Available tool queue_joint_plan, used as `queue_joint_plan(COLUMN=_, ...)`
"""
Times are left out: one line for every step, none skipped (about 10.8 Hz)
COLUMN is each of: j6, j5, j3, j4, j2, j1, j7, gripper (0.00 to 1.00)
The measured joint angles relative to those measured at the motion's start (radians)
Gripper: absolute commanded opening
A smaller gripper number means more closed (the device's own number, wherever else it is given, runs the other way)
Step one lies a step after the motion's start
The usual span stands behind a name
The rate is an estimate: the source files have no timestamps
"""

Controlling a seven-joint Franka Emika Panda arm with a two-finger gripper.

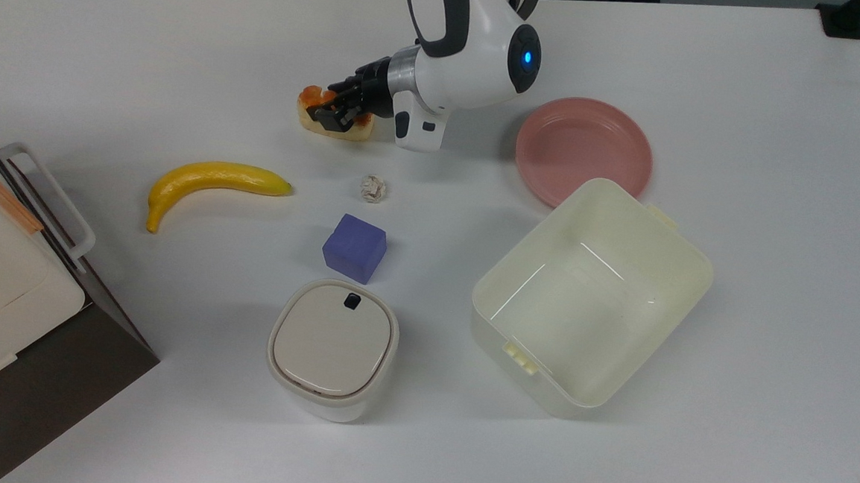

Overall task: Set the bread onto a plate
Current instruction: 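Lower the gripper onto the bread roll and close on it, then lift the bread roll and carry it over the pink plate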

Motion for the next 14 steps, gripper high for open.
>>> queue_joint_plan(j6=0.0, j5=0.0, j3=0.0, j4=0.002, j2=0.0, j1=0.002, j7=-0.002, gripper=0.0)
queue_joint_plan(j6=0.0, j5=0.0, j3=0.0, j4=0.006, j2=-0.001, j1=0.005, j7=-0.002, gripper=0.0)
queue_joint_plan(j6=0.0, j5=0.0, j3=0.0, j4=0.017, j2=-0.003, j1=0.008, j7=-0.002, gripper=0.0)
queue_joint_plan(j6=0.0, j5=0.001, j3=0.0, j4=0.033, j2=-0.012, j1=0.009, j7=-0.002, gripper=0.0)
queue_joint_plan(j6=0.0, j5=0.035, j3=0.0, j4=0.05, j2=-0.03, j1=0.009, j7=0.0, gripper=0.0)
queue_joint_plan(j6=0.0, j5=0.095, j3=0.0, j4=0.069, j2=-0.058, j1=0.01, j7=0.01, gripper=0.0)
queue_joint_plan(j6=0.0, j5=0.172, j3=0.001, j4=0.088, j2=-0.098, j1=0.013, j7=0.044, gripper=0.0)
queue_joint_plan(j6=0.0, j5=0.274, j3=0.001, j4=0.099, j2=-0.158, j1=0.021, j7=0.132, gripper=0.0)
queue_joint_plan(j6=0.0, j5=0.361, j3=0.002, j4=0.1, j2=-0.204, j1=0.033, j7=0.226, gripper=0.0)
queue_joint_plan(j6=0.025, j5=0.467, j3=0.002, j4=0.103, j2=-0.24, j1=0.042, j7=0.338, gripper=0.0)
queue_joint_plan(j6=0.049, j5=0.55, j3=0.002, j4=0.105, j2=-0.27, j1=0.05, j7=0.442, gripper=0.0)
queue_joint_plan(j6=0.1, j5=0.609, j3=0.002, j4=0.104, j2=-0.29, j1=0.051, j7=0.535, gripper=0.0)
queue_joint_plan(j6=0.159, j5=0.643, j3=0.003, j4=0.104, j2=-0.296, j1=0.051, j7=0.62, gripper=0.0)
queue_joint_plan(j6=0.2, j5=0.66, j3=0.011, j4=0.102, j2=-0.292, j1=0.06, j7=0.677, gripper=0.0)
